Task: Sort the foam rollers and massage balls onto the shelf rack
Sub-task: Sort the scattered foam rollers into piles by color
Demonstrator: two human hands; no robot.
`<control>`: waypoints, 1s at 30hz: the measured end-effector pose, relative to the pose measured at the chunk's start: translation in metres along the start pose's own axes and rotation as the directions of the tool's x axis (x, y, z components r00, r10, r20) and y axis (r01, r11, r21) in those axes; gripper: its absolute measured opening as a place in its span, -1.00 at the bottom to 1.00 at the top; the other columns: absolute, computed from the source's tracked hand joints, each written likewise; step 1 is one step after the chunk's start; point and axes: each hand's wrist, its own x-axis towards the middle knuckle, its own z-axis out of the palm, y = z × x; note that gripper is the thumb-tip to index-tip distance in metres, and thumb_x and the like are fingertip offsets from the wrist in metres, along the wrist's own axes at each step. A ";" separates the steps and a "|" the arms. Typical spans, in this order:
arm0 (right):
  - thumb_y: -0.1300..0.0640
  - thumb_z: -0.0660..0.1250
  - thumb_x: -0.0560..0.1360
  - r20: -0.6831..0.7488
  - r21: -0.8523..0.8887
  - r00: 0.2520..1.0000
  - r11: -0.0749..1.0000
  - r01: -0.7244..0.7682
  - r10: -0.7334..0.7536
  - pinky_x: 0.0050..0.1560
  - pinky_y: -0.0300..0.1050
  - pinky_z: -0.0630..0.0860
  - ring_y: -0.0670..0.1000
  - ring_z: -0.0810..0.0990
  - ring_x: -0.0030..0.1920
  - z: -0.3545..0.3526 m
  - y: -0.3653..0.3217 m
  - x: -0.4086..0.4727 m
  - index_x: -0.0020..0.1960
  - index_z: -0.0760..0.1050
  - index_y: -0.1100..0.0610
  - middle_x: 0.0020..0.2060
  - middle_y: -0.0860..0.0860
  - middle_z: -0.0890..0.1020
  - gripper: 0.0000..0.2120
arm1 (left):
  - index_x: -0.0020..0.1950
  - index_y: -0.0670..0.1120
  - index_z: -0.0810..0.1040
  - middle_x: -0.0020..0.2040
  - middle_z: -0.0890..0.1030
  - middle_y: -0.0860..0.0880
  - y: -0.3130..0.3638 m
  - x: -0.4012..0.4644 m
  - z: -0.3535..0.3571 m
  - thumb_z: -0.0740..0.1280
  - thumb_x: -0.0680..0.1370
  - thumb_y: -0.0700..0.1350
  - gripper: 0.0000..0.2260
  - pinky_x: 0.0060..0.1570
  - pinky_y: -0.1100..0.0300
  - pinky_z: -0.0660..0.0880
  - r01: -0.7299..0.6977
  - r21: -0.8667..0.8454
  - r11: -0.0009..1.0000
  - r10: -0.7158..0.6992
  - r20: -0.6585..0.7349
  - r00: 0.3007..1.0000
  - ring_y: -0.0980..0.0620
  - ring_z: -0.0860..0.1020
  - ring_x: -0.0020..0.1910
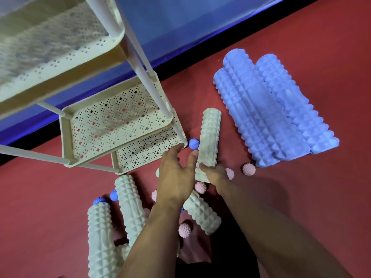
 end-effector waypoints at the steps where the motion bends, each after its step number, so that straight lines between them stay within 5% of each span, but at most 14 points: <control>1: 0.03 0.50 0.49 0.039 0.084 0.999 0.996 0.003 -0.007 -0.27 -0.34 0.53 -0.09 0.66 -0.21 -0.002 -0.003 -0.008 0.08 0.61 0.18 -0.12 -0.01 0.70 -0.73 | 0.46 0.08 0.43 0.40 0.45 0.12 0.001 0.000 0.000 0.33 0.61 0.19 -0.56 0.33 0.07 0.44 0.001 0.007 1.000 -0.001 -0.007 1.000 0.11 0.47 0.30; 4: 0.05 0.41 0.57 0.220 0.372 0.973 0.928 -0.022 -0.065 0.04 -0.14 0.64 0.03 0.73 -0.01 -0.009 -0.015 -0.040 0.24 0.59 0.24 0.00 0.09 0.74 -0.67 | 0.46 0.06 0.42 0.43 0.45 0.09 0.005 0.002 0.002 0.33 0.60 0.20 -0.53 0.37 -0.01 0.44 0.000 0.029 1.000 0.001 -0.029 1.000 0.05 0.48 0.34; 8: -0.01 0.28 0.63 0.335 0.563 0.922 0.826 -0.029 -0.197 0.26 0.04 0.54 0.09 0.64 0.25 -0.027 -0.035 -0.088 0.37 0.50 0.17 0.22 0.14 0.66 -0.61 | 0.49 0.05 0.39 0.46 0.43 0.03 0.021 0.001 0.005 0.35 0.57 0.24 -0.46 0.36 0.02 0.42 0.026 0.028 0.999 -0.025 -0.037 0.999 -0.01 0.48 0.37; 11: 0.02 0.16 0.69 0.358 0.635 0.880 0.773 0.016 -0.312 0.26 -0.01 0.53 0.14 0.56 0.35 -0.043 -0.052 -0.119 0.44 0.43 0.23 0.30 0.21 0.59 -0.59 | 0.52 -0.01 0.35 0.46 0.41 -0.05 0.040 -0.004 0.009 0.35 0.55 0.28 -0.37 0.31 0.16 0.35 0.092 -0.039 0.995 -0.093 -0.037 0.995 -0.02 0.46 0.38; 16: -0.04 0.21 0.64 0.293 0.644 0.845 0.746 0.171 -0.447 0.42 -0.06 0.39 0.11 0.43 0.47 -0.074 -0.088 -0.164 0.53 0.32 0.19 0.42 0.17 0.49 -0.47 | 0.50 -0.03 0.37 0.40 0.50 -0.09 0.071 -0.016 0.020 0.28 0.35 0.54 -0.10 0.41 -0.09 0.42 0.178 -0.206 0.962 -0.182 -0.001 0.983 -0.08 0.52 0.36; 20: 0.02 0.27 0.63 0.244 0.622 0.810 0.727 0.291 -0.533 0.43 -0.02 0.36 0.10 0.48 0.42 -0.102 -0.104 -0.187 0.46 0.42 0.20 0.37 0.16 0.55 -0.55 | 0.25 -0.20 0.57 0.12 0.69 -0.20 0.104 -0.028 0.027 0.27 0.20 0.65 0.03 0.22 -0.17 0.58 0.223 -0.458 0.860 -0.228 0.044 0.973 -0.05 0.65 -0.04; 24: -0.05 0.40 0.56 0.193 0.583 0.806 0.726 0.364 -0.560 0.47 0.10 0.32 0.10 0.51 0.39 -0.126 -0.112 -0.214 0.40 0.49 0.18 0.33 0.12 0.59 -0.51 | -0.07 -0.12 0.63 -0.08 0.73 -0.15 0.141 -0.048 0.033 0.31 0.16 0.55 -0.23 0.13 -0.17 0.62 0.203 -0.582 0.787 -0.239 0.014 0.971 -0.12 0.68 -0.13; 28: -0.13 0.43 0.52 0.015 0.235 0.815 0.794 0.560 -0.579 -0.07 -0.29 0.50 -0.10 0.65 -0.03 -0.166 -0.127 -0.247 0.10 0.60 0.00 -0.09 -0.18 0.71 -0.74 | -0.16 -0.05 0.61 -0.19 0.70 -0.05 0.167 -0.068 0.037 0.31 0.13 0.46 -0.38 0.05 -0.17 0.64 0.157 -0.607 0.779 -0.228 -0.041 0.973 -0.18 0.70 -0.09; 30: -0.22 0.55 0.35 -0.231 -0.010 0.761 0.784 0.621 -0.606 0.02 -0.25 0.44 -0.10 0.55 0.10 -0.198 -0.130 -0.255 0.20 0.51 -0.06 0.08 -0.18 0.60 -0.49 | -0.18 -0.02 0.60 -0.19 0.70 -0.03 0.172 -0.076 0.038 0.32 0.16 0.42 -0.45 0.03 -0.19 0.64 0.130 -0.591 0.796 -0.215 -0.076 0.974 -0.17 0.70 -0.11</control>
